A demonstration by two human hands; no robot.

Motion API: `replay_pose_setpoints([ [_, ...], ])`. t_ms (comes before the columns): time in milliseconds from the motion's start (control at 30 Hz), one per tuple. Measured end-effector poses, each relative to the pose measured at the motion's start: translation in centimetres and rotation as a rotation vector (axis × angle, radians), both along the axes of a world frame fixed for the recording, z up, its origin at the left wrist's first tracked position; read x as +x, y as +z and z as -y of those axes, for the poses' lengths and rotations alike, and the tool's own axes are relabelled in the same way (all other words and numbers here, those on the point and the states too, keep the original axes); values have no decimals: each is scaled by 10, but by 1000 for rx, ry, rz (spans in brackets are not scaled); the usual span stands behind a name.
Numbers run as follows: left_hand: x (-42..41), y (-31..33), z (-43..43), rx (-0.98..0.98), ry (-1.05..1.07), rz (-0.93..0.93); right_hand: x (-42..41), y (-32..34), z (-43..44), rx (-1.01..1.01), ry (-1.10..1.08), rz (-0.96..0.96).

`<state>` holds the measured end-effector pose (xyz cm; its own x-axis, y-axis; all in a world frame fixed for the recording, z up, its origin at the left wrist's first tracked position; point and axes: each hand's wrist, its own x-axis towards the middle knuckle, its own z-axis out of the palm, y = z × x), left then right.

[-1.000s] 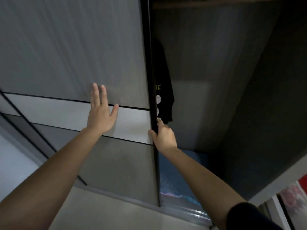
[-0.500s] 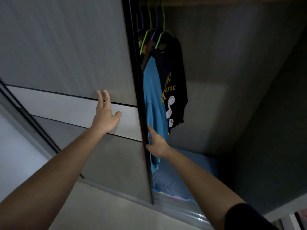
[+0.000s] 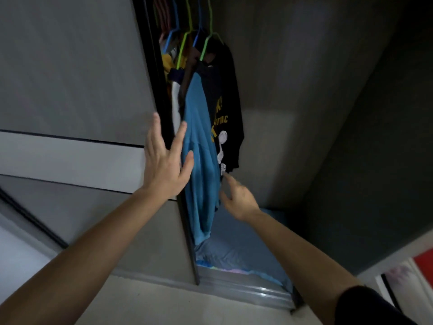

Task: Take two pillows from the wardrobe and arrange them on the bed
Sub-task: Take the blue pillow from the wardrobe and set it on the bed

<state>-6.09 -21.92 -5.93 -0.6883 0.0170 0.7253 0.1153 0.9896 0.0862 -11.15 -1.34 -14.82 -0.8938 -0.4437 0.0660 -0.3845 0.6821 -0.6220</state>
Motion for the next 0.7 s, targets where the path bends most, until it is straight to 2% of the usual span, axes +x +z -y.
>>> replay_pose_setpoints([
  [100,-19,-14,-22,41,58,-64,-10,-5,-60,157,-138,-42],
  [200,-36,-34,-53,-156,-163,-95,-8,-9,-117,251,-259,-62],
  [267,-48,-46,-82,-207,-302,-17,-1,-10,-147,288,-335,-79],
  [333,-64,-58,-105,-200,-341,83,6,-12,-171,296,-415,-87],
  [533,-109,-97,-151,-226,-325,311,2,-27,-223,359,-487,-61],
  [700,-128,-139,-180,-263,-286,420,-29,-71,-248,322,-468,-61],
])
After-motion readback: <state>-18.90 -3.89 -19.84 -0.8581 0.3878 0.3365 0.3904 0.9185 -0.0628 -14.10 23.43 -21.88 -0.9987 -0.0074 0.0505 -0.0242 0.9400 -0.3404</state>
